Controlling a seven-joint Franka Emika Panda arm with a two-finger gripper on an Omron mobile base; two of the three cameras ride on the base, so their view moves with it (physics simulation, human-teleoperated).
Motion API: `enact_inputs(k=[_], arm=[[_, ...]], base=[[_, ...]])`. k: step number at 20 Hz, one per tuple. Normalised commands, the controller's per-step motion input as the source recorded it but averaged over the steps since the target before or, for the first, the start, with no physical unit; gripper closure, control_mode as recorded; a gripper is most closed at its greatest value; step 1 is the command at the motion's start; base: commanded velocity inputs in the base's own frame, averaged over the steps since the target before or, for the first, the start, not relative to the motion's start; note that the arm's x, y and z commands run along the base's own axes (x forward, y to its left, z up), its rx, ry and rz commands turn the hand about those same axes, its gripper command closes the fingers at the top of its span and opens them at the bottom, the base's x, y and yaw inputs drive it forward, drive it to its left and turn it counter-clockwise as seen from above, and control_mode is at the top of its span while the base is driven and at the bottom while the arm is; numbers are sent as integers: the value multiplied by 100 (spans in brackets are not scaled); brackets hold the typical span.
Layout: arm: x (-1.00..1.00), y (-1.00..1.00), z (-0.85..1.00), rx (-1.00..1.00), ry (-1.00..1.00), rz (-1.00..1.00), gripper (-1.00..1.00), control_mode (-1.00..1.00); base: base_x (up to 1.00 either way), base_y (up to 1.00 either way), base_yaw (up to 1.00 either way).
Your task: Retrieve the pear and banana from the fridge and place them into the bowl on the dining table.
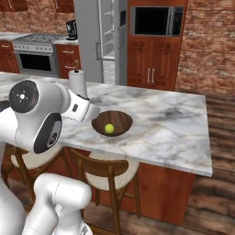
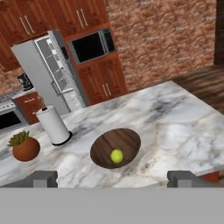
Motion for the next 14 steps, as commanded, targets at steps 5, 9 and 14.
enact_inputs(k=[5,9,14], arm=[[-16,5,-63,-5,5,0,-100,-100],[0,0,-56,0,0,1,-100,-100],[0,0,-34,0,-5,4,-100,-100]], base=[[0,0,0],[0,0,0],[0,0,0]])
